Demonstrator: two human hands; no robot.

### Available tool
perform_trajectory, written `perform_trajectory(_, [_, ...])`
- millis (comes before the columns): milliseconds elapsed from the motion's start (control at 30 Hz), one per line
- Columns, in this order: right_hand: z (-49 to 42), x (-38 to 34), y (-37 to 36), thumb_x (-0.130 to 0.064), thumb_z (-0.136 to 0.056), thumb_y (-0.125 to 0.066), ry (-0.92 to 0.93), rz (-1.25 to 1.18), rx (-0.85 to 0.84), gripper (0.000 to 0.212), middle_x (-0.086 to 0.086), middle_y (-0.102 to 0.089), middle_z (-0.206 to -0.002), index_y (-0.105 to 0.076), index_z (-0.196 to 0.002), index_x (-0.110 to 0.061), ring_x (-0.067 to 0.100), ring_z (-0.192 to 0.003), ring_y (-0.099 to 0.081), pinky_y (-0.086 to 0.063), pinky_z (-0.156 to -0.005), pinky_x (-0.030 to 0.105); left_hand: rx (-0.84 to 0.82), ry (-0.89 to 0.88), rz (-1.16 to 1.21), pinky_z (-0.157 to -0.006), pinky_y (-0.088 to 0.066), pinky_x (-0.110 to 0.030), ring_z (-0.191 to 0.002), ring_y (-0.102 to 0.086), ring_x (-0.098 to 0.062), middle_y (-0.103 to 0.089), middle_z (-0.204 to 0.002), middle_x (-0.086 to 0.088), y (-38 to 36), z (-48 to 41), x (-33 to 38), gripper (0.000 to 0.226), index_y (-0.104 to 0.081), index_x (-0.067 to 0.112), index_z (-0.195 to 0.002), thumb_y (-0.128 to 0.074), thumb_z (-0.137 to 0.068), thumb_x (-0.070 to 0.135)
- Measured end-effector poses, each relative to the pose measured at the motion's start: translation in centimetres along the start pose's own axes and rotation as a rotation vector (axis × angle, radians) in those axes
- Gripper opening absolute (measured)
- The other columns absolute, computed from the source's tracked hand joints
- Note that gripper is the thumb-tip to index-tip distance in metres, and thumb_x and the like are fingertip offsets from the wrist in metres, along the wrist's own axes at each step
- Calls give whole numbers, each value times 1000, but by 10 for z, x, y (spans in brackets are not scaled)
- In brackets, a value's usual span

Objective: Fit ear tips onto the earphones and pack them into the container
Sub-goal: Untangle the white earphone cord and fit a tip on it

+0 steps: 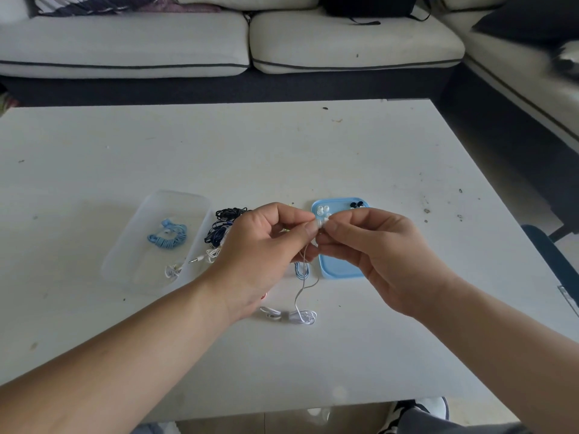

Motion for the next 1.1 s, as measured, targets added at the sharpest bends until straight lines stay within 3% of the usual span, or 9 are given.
perform_trajectory(200, [-2,0,2,-7,-86,-70,-24,28,-72,9,17,-74,-86,-74,-87,1,27,-85,-73,-62,-86,35,-19,-4,-4,-69,-58,-28,-67,-67,-21,-72,-74,-7,1,1,0,9,-74,13,-91,-72,-93,4])
perform_trajectory(500, [-4,1,-3,-3,-95,-67,63,156,-34,10,20,-74,-85,-72,-89,4,40,-91,-73,-58,-96,49,7,-8,-14,-67,-58,-26,-64,-68,-19,-73,-73,-7,2,0,0,7,-74,11,-92,-72,-93,5])
perform_trajectory(667, [-6,5,-5,-3,-94,-69,95,190,27,11,26,-76,-89,-73,-93,7,42,-91,-75,-57,-98,49,33,-6,-10,-65,-58,-25,-64,-69,-17,-73,-73,-7,3,0,-1,5,-73,11,-92,-73,-93,6])
perform_trajectory(967, [-7,1,-3,-4,-93,-65,-36,-48,-24,12,30,-73,-96,-70,-93,7,42,-92,-75,-61,-91,44,11,18,35,-69,-58,-27,-71,-69,-20,-75,-78,-7,4,-2,1,8,-74,8,-97,-78,-89,9])
perform_trajectory(1100, [-6,3,-2,-15,-87,-65,-75,-52,-122,32,30,-73,-104,-69,-108,9,37,-96,-74,-61,-90,41,-21,21,38,-73,-59,-30,-76,-69,-23,-75,-88,-13,5,-3,0,9,-75,8,-97,-77,-89,8])
Point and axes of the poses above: each hand's wrist, its own z-axis away from the middle knuckle, its own y-axis out of the back of the hand, x = y × z, the point moved 2 cm from there along -z, towards the middle knuckle
